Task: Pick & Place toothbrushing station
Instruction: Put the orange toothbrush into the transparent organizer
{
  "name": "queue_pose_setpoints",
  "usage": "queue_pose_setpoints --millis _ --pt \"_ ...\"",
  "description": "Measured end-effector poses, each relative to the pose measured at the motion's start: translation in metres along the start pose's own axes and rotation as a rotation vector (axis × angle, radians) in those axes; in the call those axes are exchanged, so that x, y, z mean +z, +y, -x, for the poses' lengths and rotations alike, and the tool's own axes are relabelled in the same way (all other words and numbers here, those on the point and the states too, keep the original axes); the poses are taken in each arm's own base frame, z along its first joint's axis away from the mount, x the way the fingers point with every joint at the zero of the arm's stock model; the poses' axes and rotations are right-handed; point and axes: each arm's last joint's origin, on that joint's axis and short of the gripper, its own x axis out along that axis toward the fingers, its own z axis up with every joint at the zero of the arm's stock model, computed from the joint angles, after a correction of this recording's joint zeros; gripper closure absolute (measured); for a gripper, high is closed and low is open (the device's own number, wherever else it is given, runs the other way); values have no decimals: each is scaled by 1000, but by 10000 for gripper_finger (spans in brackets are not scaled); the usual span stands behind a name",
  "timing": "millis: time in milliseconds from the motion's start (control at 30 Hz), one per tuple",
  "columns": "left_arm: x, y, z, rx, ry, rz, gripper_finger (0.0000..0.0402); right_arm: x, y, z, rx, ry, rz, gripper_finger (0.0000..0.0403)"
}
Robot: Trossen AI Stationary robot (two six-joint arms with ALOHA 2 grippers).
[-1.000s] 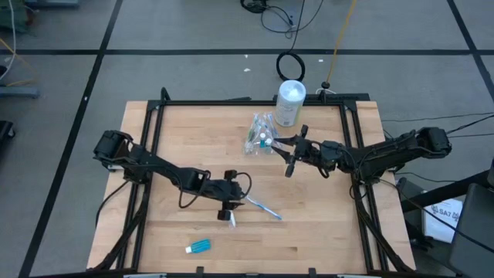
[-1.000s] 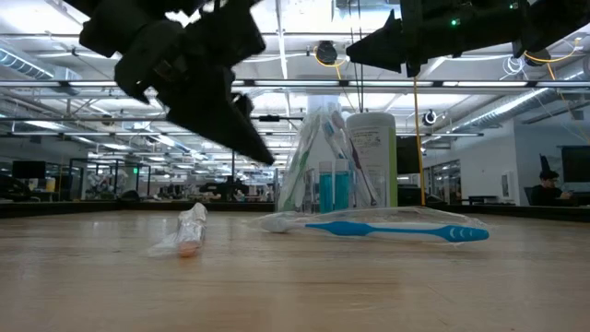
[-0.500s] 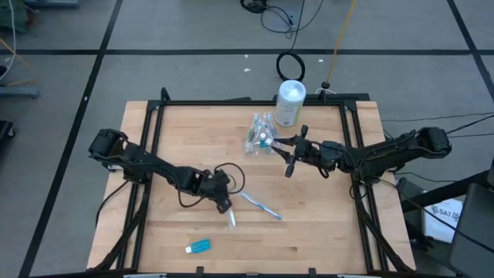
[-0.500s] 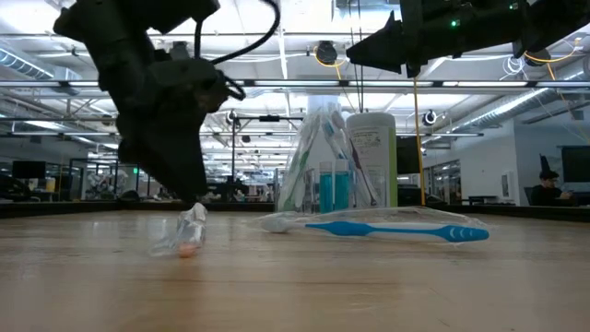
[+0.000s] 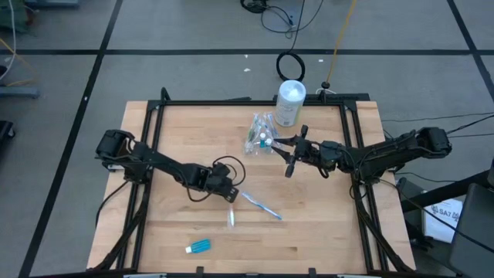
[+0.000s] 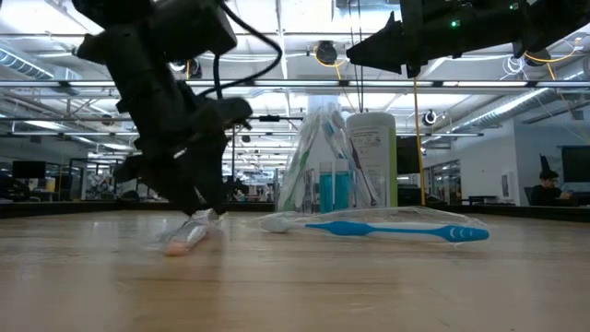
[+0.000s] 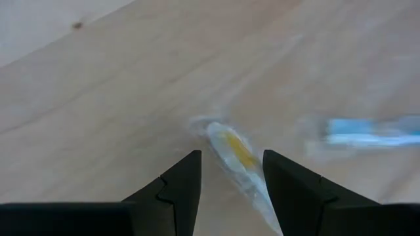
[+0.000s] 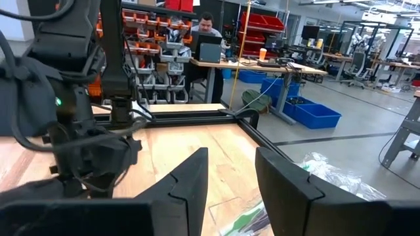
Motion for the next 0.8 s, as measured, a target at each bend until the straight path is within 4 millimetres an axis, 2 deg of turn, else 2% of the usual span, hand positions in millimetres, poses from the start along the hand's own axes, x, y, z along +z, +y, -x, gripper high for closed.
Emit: queue_pose_setpoints --millis 200,467,800 --pt "-1 4 -12 38 26 -77 232 0 0 0 0 2 1 285" --pt "-1 5 -13 51 12 -180 235 -1 0 0 -1 5 3 285" --pt "1 7 -15 65 7 -156 309 -1 0 0 -1 7 3 284"
